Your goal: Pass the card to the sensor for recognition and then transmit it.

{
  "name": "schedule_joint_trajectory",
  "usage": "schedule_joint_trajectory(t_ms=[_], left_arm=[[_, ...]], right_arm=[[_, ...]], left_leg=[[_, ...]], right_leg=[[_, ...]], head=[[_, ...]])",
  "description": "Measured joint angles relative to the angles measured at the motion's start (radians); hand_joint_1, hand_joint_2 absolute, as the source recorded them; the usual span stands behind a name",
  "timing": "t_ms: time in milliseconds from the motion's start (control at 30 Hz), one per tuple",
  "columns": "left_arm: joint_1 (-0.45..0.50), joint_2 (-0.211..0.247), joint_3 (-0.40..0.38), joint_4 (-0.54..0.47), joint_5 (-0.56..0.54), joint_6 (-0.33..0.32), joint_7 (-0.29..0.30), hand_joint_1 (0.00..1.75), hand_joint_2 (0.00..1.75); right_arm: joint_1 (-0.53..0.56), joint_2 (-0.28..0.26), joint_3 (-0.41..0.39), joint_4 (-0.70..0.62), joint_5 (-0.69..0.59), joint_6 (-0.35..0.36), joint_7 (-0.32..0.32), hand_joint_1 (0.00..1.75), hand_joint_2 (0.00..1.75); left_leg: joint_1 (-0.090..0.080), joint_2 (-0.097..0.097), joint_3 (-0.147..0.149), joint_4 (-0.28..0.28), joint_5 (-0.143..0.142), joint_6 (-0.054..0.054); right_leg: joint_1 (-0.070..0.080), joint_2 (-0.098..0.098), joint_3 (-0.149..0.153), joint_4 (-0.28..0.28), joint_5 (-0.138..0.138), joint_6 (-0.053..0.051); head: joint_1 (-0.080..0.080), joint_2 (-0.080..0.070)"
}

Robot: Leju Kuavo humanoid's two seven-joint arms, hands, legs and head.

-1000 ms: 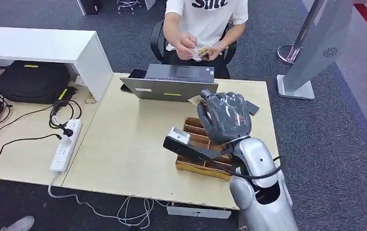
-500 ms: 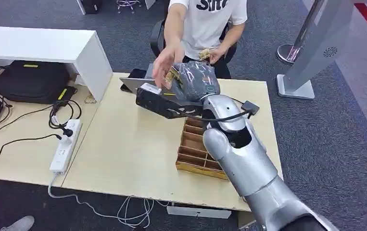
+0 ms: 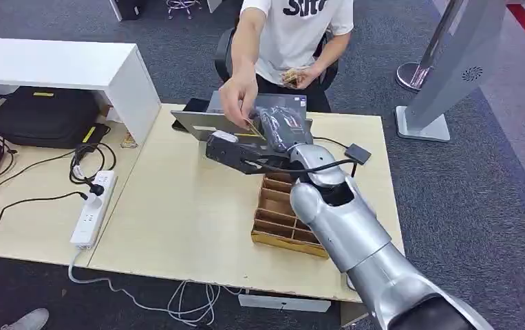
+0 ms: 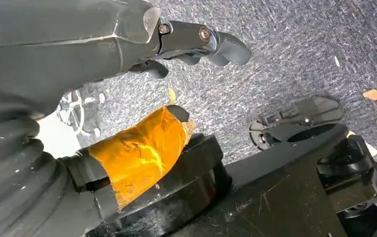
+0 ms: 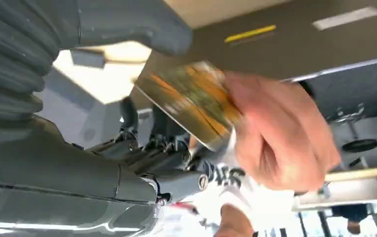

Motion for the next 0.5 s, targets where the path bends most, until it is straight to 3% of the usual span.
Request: schedule_joint_trajectory(t_ms=[267,400,500], left_arm=[[-0.001,0.0,0.0,0.0,-0.001,0.0,0.003,0.0,1.75],[0.0,0.0,0.0,0.0,0.017,0.0,0.003,0.0,1.75],[0.001,0.0,0.005,0.0,0.029,0.0,0.0,0.0,1.75]], right_arm=[[0.008,0.0,-0.017,-0.011,-0.076,-0.044,-0.051,0.0,1.75],[0.074,0.005,-0.035,-0.134,-0.063,-0.037,-0.104,0.0,1.75],[0.171,0.008,-0.048,-0.258,-0.016,0.015,-0.194,0.0,1.75]], left_leg=[[0.0,0.0,0.0,0.0,0.0,0.0],[0.0,0.0,0.0,0.0,0.0,0.0],[0.0,0.0,0.0,0.0,-0.001,0.0]], right_leg=[[0.0,0.0,0.0,0.0,0.0,0.0],[0.0,0.0,0.0,0.0,0.0,0.0],[0.0,0.0,0.0,0.0,-0.001,0.0]], head=[[0.0,0.0],[0.0,0.0],[0.0,0.0]])
